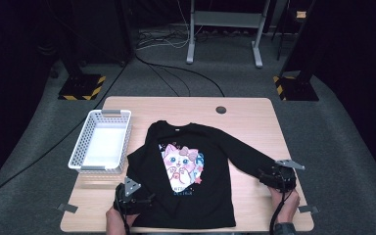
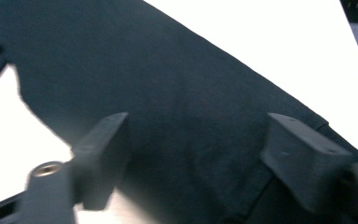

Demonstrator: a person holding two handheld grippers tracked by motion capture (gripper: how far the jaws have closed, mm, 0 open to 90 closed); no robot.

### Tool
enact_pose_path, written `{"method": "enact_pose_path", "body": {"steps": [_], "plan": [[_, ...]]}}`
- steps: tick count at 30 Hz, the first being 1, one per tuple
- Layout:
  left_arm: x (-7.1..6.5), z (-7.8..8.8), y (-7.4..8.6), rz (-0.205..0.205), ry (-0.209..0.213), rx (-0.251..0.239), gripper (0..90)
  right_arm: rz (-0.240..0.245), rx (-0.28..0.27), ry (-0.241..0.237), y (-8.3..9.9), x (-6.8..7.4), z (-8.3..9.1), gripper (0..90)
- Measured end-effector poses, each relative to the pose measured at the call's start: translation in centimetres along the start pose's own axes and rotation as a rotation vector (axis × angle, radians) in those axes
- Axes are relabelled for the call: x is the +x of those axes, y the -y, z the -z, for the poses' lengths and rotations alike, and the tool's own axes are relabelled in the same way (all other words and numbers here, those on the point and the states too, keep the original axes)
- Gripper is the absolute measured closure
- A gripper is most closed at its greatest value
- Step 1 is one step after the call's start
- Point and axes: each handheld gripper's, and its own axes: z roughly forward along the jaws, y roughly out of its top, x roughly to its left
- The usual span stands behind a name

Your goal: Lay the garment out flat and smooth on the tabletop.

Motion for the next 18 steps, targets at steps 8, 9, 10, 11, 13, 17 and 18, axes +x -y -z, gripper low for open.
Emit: {"method": "enact_pose_path", "body": {"steps": [8, 9, 10, 11, 13, 17, 18], "plan": [[0.0, 0.0, 0.0, 0.000, 0.000, 0.000, 15.0, 0.061, -0.035, -0.257, 0.2, 6.0, 1.4, 7.0], [0.0, 0.0, 0.0, 0.001, 0.000, -0.001, 14.9, 0.078, -0.026, -0.273, 0.2, 6.8, 1.2, 4.9], [0.0, 0.0, 0.0, 0.001, -0.001, 0.000, 14.8, 0.099, -0.016, -0.296, 0.3, 8.0, 1.0, 2.7], [-0.1, 0.0, 0.0, 0.000, -0.002, 0.001, 14.7, 0.129, -0.004, -0.318, 0.3, 9.1, 0.7, 0.0], [-0.1, 0.0, 0.0, 0.002, -0.003, 0.000, 14.6, 0.180, 0.007, -0.366, 0.5, 11.3, 0.1, 0.0], [-0.1, 0.0, 0.0, 0.000, -0.002, 0.000, 14.5, 0.283, 0.013, -0.352, 0.9, 14.4, -0.8, 0.0], [-0.1, -0.1, 0.0, -0.001, -0.001, -0.001, 14.5, 0.317, 0.031, -0.326, 0.8, 14.9, -1.0, 0.0]]}}
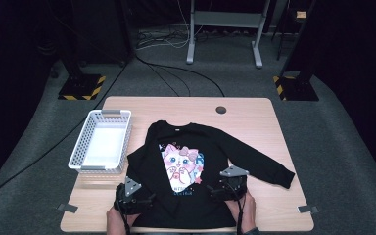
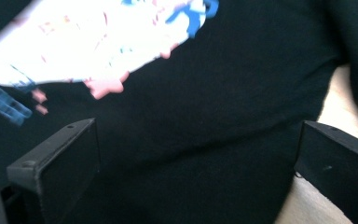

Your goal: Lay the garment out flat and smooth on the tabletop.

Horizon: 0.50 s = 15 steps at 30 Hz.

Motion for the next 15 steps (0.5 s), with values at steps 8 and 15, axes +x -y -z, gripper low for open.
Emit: {"method": "enact_pose_path", "body": {"steps": [8, 15], "plan": [[-0.6, -0.3, -0.2, -0.002, 0.003, 0.006, 11.4, 0.037, 0.044, -0.004, -0.2, -0.7, -0.5, 0.0], [-1.9, -0.8, -0.7, -0.007, 0.006, 0.010, 10.9, 0.014, 0.050, -0.002, 0.3, -2.3, 0.0, 0.0]]}}
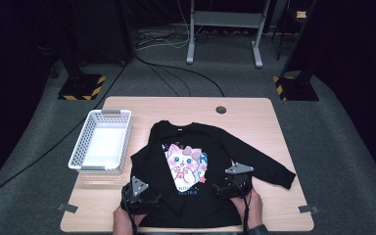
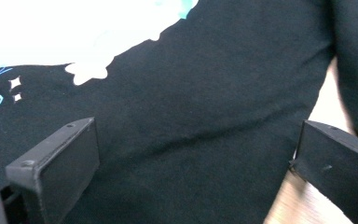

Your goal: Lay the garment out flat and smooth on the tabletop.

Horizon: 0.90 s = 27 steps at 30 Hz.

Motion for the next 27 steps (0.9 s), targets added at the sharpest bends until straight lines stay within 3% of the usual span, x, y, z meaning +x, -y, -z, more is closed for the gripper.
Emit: {"method": "enact_pose_path", "body": {"steps": [27], "plan": [[-4.2, -2.0, -1.9, -0.013, 0.010, -0.002, 10.7, -0.065, -0.003, 0.060, 1.9, -5.8, 2.0, 0.0]]}}
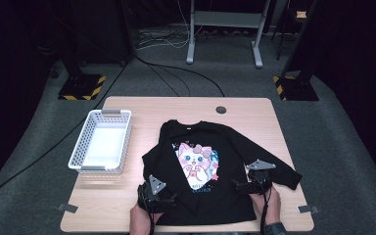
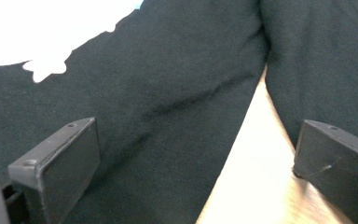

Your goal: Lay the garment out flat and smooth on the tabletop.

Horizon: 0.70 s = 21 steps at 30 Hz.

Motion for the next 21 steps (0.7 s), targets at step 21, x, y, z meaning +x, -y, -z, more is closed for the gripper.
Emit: {"method": "enact_pose_path", "body": {"steps": [21], "plan": [[-3.1, -1.7, -1.7, -0.013, 0.004, 0.004, 10.3, -0.050, -0.003, 0.048, 1.1, -3.3, 1.2, 0.0]]}}
